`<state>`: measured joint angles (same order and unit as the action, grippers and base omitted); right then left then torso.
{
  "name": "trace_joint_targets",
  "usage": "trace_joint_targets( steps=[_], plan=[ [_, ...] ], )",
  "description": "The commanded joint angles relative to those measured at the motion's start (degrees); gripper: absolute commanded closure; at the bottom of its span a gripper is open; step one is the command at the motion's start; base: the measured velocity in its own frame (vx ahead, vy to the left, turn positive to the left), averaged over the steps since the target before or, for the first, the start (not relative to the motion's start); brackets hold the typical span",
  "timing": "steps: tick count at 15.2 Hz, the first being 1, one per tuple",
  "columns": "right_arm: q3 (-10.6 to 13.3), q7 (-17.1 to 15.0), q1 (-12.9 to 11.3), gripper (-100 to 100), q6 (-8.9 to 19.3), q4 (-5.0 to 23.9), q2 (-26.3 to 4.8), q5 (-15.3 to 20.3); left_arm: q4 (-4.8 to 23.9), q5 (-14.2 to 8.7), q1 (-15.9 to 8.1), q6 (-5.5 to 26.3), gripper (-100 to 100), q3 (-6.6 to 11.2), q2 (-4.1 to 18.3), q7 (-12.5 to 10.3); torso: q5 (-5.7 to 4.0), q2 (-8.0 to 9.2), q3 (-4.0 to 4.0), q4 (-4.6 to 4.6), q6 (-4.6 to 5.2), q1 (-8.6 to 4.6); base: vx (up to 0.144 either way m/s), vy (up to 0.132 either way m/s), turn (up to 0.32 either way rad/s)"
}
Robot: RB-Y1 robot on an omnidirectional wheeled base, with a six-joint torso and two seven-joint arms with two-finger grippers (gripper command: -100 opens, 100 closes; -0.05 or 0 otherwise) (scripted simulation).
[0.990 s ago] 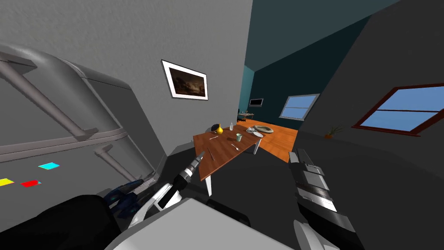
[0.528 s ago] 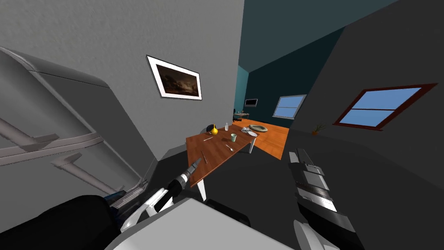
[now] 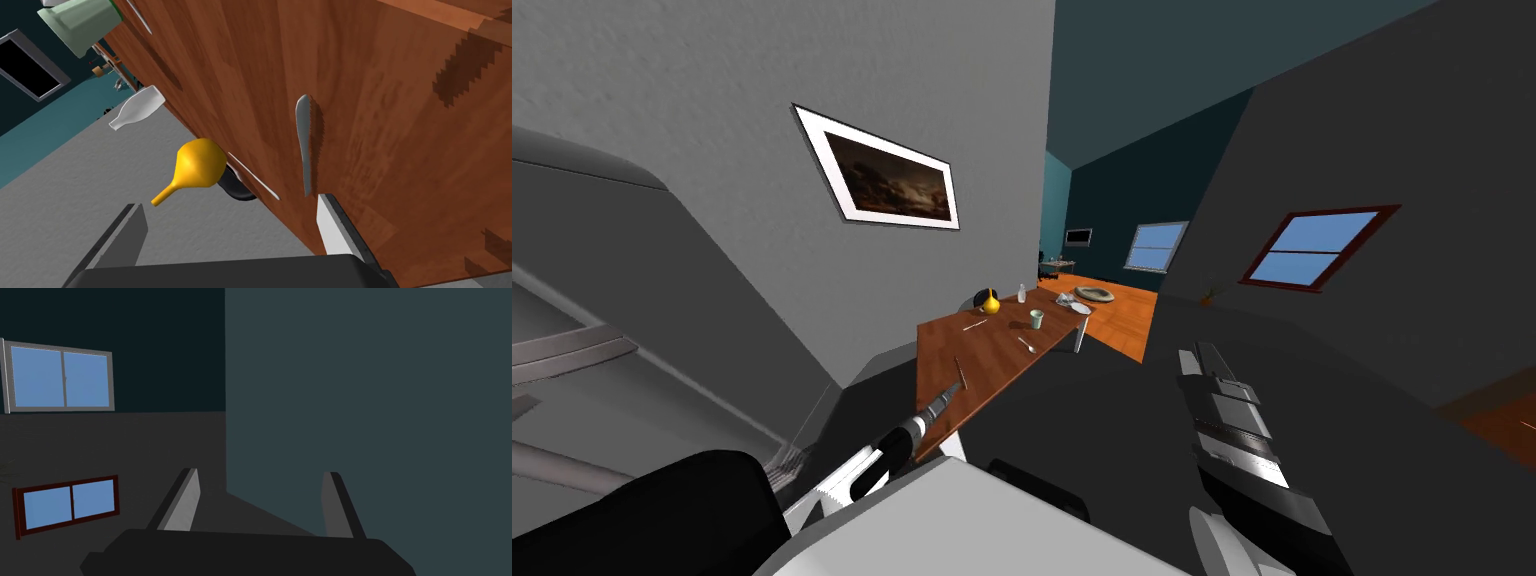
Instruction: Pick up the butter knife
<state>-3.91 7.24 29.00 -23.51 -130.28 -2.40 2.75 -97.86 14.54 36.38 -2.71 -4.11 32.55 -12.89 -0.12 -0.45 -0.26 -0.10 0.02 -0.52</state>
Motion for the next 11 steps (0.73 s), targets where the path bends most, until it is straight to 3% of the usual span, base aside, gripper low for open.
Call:
trace_joint_targets(
  steps=[1,6,11],
  plan=[
    [0.0,0.0,0.0,0,0.0,0.0,0.0,0.0,1.8,0.3,-0.4,2.0,-100,-0.27,1.3,-1.0,0.00,0.00,0.00,0.00,0.00,0.00,0.147,-0.095,-0.118],
    [0.0,0.0,0.0,0,0.0,0.0,0.0,0.0,6.8,1.7,1.0,7.4,-100,-0.67,4.8,-3.7,0.03,0.07,0.03,0.01,0.00,0.13,0.125,-0.072,-0.137],
    [0.0,0.0,0.0,0,0.0,0.0,0.0,0.0,10.0,2.6,1.8,10.8,-100,-0.97,7.0,-5.4,0.03,-0.02,-0.02,-0.01,0.00,0.16,0.145,-0.060,-0.123]
  ],
)
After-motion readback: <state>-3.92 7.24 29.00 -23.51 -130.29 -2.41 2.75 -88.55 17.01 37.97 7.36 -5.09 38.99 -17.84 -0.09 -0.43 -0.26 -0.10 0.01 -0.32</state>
